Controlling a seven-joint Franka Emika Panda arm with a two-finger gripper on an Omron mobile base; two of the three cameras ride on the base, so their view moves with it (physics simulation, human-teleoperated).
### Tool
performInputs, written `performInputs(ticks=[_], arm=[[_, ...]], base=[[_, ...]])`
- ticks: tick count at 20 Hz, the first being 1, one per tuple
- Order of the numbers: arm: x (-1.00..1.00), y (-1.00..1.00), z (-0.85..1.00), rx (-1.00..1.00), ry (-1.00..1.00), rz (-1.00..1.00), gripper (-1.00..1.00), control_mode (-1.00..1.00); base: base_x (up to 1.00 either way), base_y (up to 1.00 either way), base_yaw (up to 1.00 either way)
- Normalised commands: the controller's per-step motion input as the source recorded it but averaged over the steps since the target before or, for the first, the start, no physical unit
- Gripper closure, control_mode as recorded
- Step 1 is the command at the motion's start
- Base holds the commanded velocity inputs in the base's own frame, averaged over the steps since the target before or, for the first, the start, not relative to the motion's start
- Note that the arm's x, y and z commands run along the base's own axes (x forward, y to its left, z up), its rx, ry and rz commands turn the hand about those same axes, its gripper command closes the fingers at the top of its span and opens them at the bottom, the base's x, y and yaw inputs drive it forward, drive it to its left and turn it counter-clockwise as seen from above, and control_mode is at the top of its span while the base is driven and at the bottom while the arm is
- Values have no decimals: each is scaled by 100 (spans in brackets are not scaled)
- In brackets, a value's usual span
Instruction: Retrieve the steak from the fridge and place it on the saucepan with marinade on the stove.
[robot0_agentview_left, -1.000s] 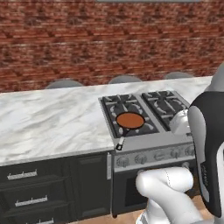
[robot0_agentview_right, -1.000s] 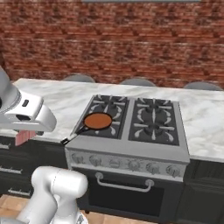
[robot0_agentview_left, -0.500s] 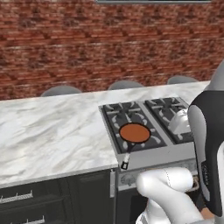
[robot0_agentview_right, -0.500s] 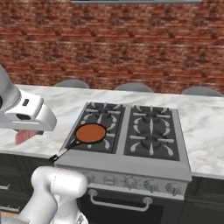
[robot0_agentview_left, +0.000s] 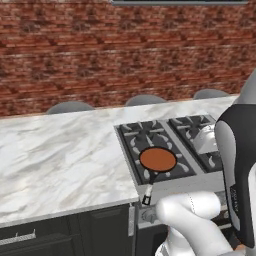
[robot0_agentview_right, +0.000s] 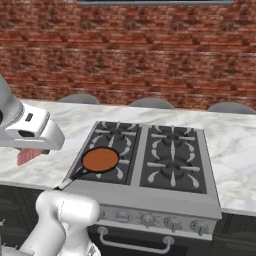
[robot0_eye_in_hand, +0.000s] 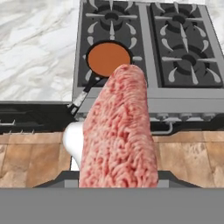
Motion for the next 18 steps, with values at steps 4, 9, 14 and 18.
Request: performInputs(ticks=[4,9,14,18], arm=[[0,0,0,0,0,0,100,100],[0,0,0,0,0,0,100,100],[32,1,-1,0,1,0,100,-100],[81,3,-13,0,6,1,100,-100]], base=[[35,0,0],[44,0,0],[17,0,0],[0,0,0]])
